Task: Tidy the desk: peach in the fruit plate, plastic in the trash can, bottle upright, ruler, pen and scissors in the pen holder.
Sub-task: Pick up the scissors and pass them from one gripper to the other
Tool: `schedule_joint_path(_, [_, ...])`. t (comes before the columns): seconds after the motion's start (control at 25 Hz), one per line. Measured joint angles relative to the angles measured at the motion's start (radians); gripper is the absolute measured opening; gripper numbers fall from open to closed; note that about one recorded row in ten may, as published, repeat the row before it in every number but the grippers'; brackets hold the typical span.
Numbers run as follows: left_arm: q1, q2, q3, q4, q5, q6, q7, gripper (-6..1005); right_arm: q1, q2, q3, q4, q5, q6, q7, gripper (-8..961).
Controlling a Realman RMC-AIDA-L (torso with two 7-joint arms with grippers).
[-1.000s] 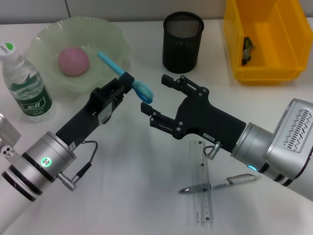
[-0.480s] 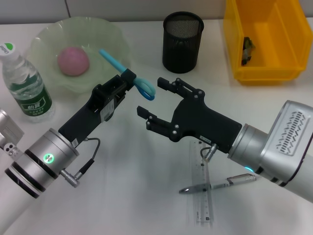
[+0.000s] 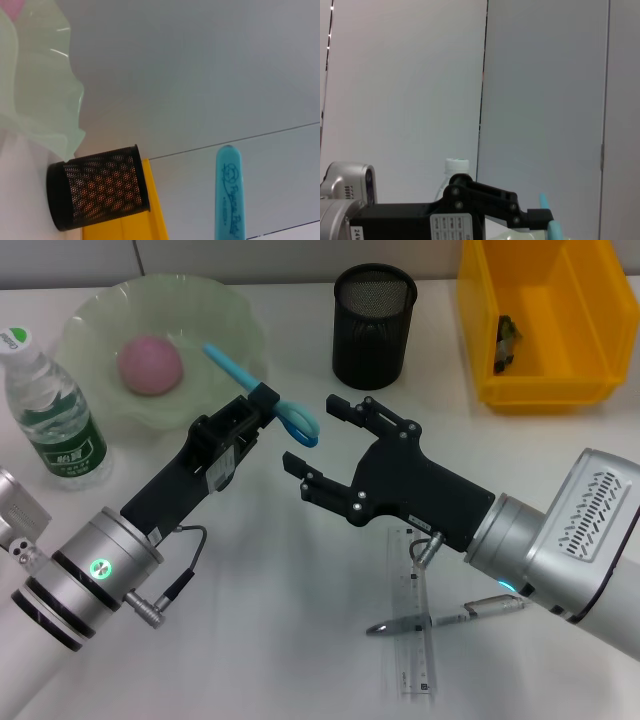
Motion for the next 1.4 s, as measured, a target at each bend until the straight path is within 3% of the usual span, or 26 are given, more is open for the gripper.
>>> schedule_joint_path(1.4, [0.005, 0.000, 0.004, 0.007, 0.001, 0.007, 0.000, 207, 0.015, 0.000, 0.014, 0.004, 0.000, 0.030, -0.001, 767])
